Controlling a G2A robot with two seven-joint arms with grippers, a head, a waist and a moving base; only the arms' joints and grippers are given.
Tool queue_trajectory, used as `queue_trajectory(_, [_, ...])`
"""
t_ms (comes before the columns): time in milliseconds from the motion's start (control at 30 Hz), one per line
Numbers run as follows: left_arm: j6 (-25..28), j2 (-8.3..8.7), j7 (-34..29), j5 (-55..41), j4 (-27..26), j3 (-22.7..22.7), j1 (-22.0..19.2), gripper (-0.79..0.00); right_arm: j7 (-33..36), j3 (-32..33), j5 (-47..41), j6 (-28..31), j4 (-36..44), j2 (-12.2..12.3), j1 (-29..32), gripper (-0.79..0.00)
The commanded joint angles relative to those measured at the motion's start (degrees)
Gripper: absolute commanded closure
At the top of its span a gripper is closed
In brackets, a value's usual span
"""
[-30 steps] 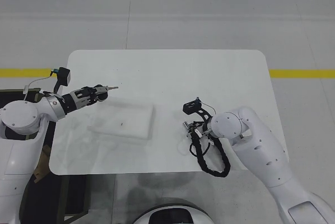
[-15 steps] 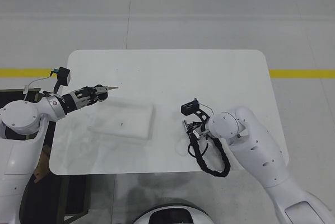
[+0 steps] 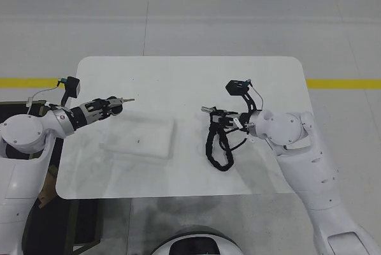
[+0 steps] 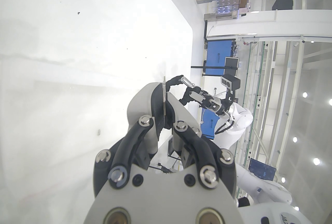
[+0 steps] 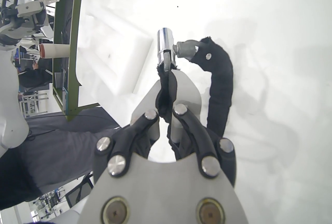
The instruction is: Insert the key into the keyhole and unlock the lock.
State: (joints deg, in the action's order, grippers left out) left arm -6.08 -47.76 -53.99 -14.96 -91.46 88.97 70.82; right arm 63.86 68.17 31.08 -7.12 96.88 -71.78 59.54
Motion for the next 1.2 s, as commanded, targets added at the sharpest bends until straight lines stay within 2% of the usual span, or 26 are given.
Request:
queue_trajectory(0, [0.0,0.0,0.0,0.0,0.0,0.0,0.0,0.0,-5.1,1.5,-2.0,2.0,2.1,0.1,5.1,0.0])
queue_trajectory(67, [0.0,-0.15,0.6,-1.7,-0.4,0.1,1.2,0.0,-9.2,3.0,-7.4,5.1,2.6,0.0,8.0,0.0])
queue_trajectory(133, [0.6,-0.71,1.5,-7.6,-2.3,-0.3,3.5,0.0,-12.2,4.5,-13.9,8.7,1.3,-0.2,9.0,0.0])
queue_trajectory(200, [0.7,-1.36,-0.8,-14.5,-2.0,-2.1,4.0,0.0,-13.7,5.3,-20.1,12.5,-0.6,-0.4,9.5,0.0])
queue_trajectory(367, [1.6,-3.26,-9.6,-30.0,3.1,-8.1,0.8,0.0,-12.6,6.1,-34.2,19.3,-4.6,-0.8,9.7,0.0])
queue_trajectory(433, [0.1,-4.03,-11.2,-34.0,5.5,-10.4,-1.0,0.0,-11.6,6.0,-37.5,20.9,-5.8,-0.9,9.4,0.0])
queue_trajectory(533, [-0.9,-4.74,-10.8,-34.8,8.0,-12.5,-2.8,0.0,-11.9,6.1,-41.1,25.6,-6.6,-1.0,9.5,0.0])
queue_trajectory(700, [-0.9,-4.74,-10.8,-34.8,8.0,-12.5,-2.8,0.0,-11.9,6.1,-41.1,25.6,-6.6,-1.0,9.5,0.0])
queue_trajectory(767, [-0.9,-4.74,-10.8,-34.8,8.0,-12.5,-2.8,0.0,-11.8,5.7,-41.9,26.0,-4.8,-1.0,11.4,0.0])
queue_trajectory(833, [2.0,-4.77,-10.2,-33.6,5.4,-12.0,-0.4,0.0,-10.8,5.6,-43.1,26.6,-2.2,-0.9,13.2,0.0])
queue_trajectory(900, [4.7,-4.77,-12.7,-32.9,4.0,-11.3,0.6,0.0,-8.6,5.1,-48.9,26.3,-1.9,-1.0,13.6,0.0])
queue_trajectory(1067, [14.0,-4.88,-19.8,-29.2,4.5,-10.0,-1.0,0.0,-2.4,5.0,-59.6,23.9,-2.6,-1.0,12.7,0.0])
queue_trajectory(1167, [12.7,-5.25,-22.4,-32.2,6.2,-10.4,-2.0,0.0,0.8,4.5,-62.8,23.1,-3.2,-1.1,12.4,0.0])
